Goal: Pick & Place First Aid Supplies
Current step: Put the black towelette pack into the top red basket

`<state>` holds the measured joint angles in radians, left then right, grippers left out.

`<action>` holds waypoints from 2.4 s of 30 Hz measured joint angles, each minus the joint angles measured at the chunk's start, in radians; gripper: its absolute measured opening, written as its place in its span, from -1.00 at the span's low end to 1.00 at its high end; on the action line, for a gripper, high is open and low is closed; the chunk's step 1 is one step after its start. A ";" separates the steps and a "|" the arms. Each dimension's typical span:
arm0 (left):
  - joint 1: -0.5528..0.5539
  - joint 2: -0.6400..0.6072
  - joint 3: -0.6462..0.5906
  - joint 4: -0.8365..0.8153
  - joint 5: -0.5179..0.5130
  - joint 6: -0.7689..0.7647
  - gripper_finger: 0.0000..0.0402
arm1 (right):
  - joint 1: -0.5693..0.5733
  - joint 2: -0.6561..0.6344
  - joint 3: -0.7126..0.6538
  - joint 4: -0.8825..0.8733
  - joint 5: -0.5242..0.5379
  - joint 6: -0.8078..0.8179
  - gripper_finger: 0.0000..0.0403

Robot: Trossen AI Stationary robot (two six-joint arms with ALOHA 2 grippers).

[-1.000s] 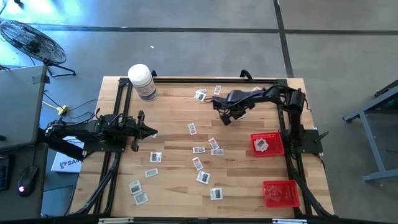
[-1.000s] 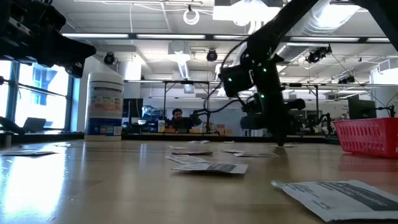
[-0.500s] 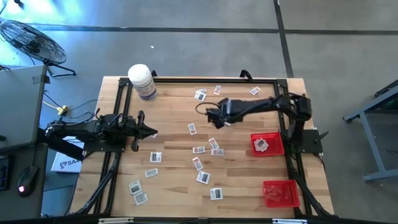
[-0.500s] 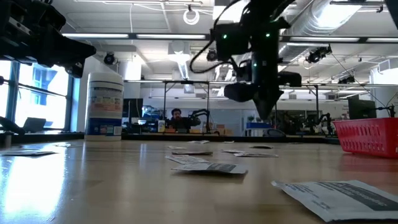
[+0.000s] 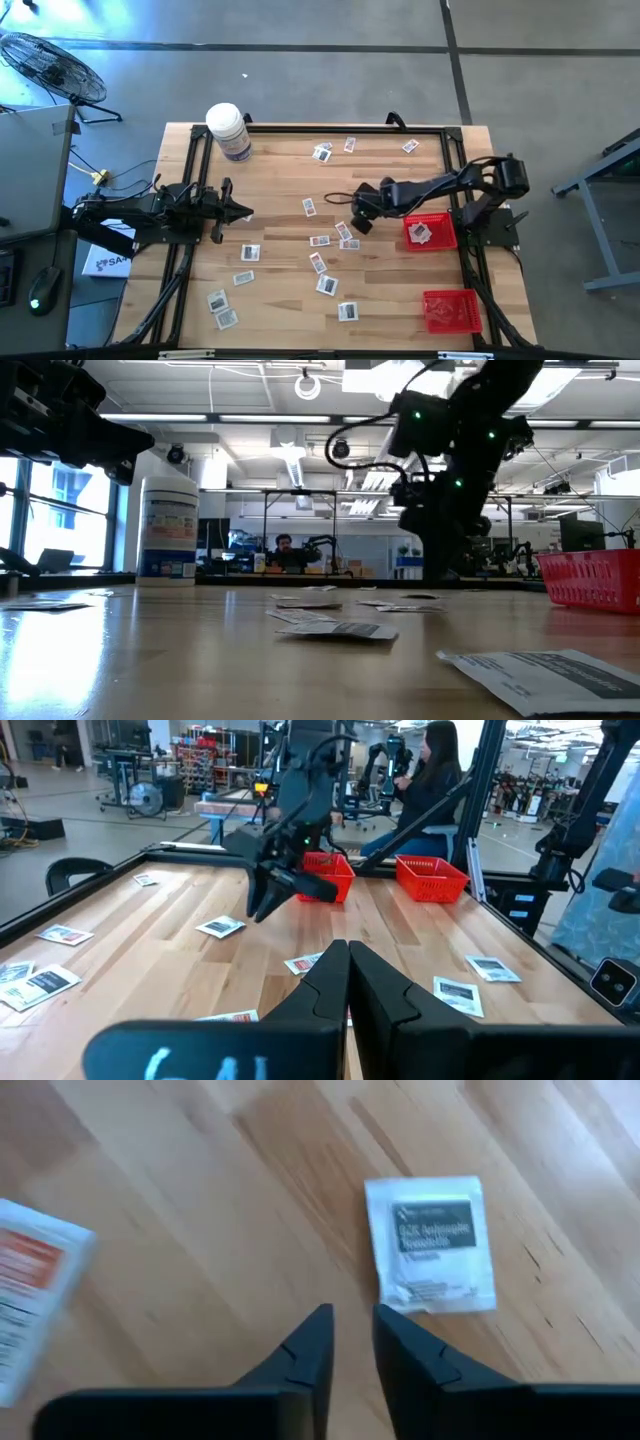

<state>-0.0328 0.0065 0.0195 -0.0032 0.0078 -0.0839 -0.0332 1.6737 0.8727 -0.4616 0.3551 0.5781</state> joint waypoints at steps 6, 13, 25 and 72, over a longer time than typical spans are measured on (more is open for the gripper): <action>0.000 0.000 0.000 0.000 0.000 0.000 -1.00 | -0.007 0.000 -0.021 0.013 0.009 -0.064 -0.43; 0.000 0.000 0.000 0.000 0.000 0.000 -1.00 | -0.038 0.016 -0.021 0.030 0.005 -0.196 -0.45; 0.000 0.000 0.000 0.000 0.000 0.000 -1.00 | -0.110 0.082 -0.016 0.083 -0.073 -0.241 -0.62; 0.000 0.000 0.000 0.000 0.000 0.000 -1.00 | -0.137 -0.023 0.006 0.027 -0.172 -0.419 -0.56</action>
<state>-0.0327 0.0064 0.0196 -0.0032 0.0078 -0.0837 -0.1704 1.6512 0.8785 -0.4347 0.1830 0.1592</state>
